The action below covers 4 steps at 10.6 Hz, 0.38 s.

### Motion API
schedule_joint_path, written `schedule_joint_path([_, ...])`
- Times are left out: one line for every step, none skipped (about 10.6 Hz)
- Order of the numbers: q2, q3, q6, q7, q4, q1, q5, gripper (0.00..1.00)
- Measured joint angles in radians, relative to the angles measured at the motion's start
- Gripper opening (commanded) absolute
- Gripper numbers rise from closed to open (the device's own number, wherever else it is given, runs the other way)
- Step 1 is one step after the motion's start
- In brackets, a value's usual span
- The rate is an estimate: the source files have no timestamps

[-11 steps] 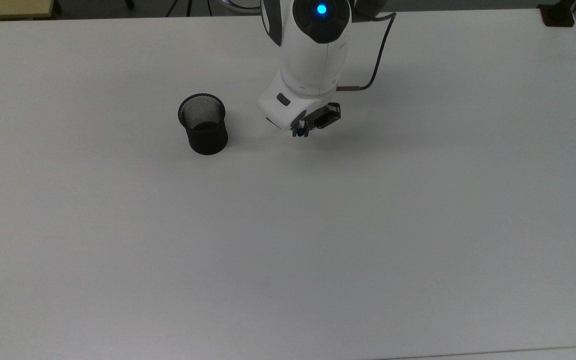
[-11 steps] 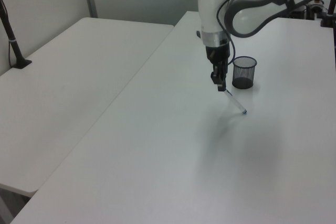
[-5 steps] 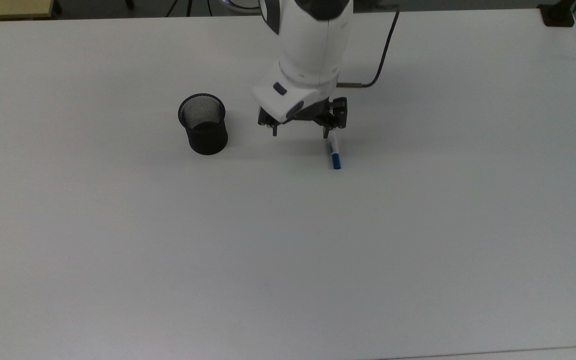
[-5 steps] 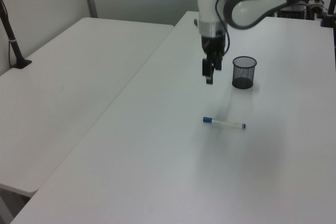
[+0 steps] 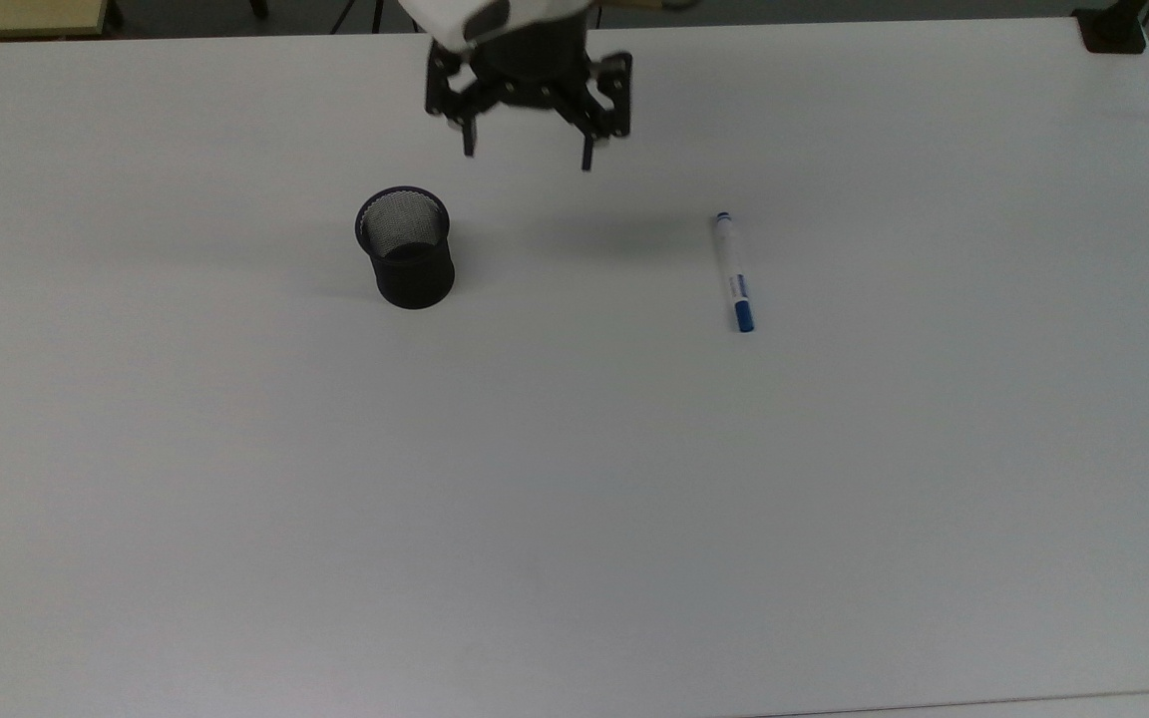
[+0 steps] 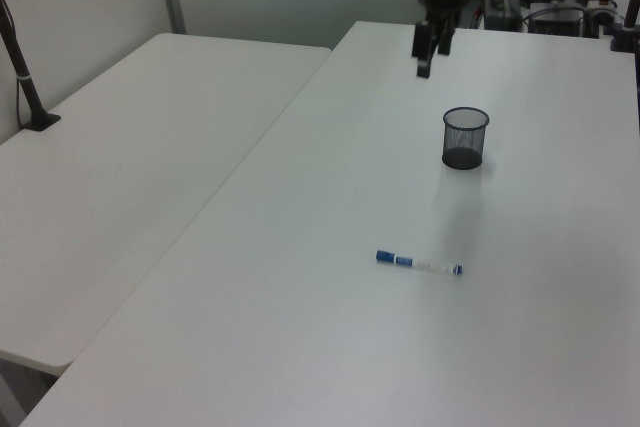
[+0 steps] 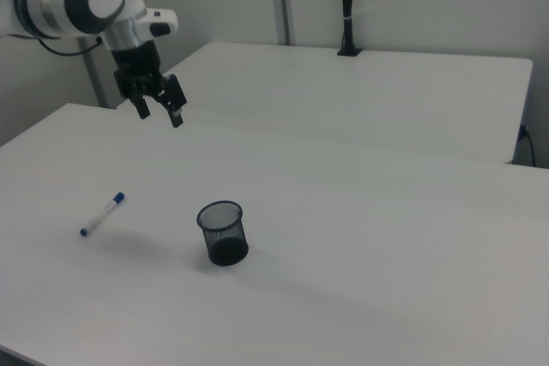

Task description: Remove the marker

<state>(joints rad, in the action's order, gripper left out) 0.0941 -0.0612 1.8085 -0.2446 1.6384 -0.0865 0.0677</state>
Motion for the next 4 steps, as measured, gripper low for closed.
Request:
schedule_joint_path([-0.030, 0.010, -0.030, 0.033, 0.007, 0.006, 0.000, 1.00])
schedule_joint_path([-0.050, 0.017, -0.055, 0.066, 0.012, 0.010, 0.000, 1.00])
schedule_joint_path([-0.065, 0.019, -0.076, 0.089, 0.017, 0.019, 0.000, 1.00])
schedule_joint_path([-0.074, 0.021, -0.093, 0.107, 0.019, 0.025, 0.000, 1.00])
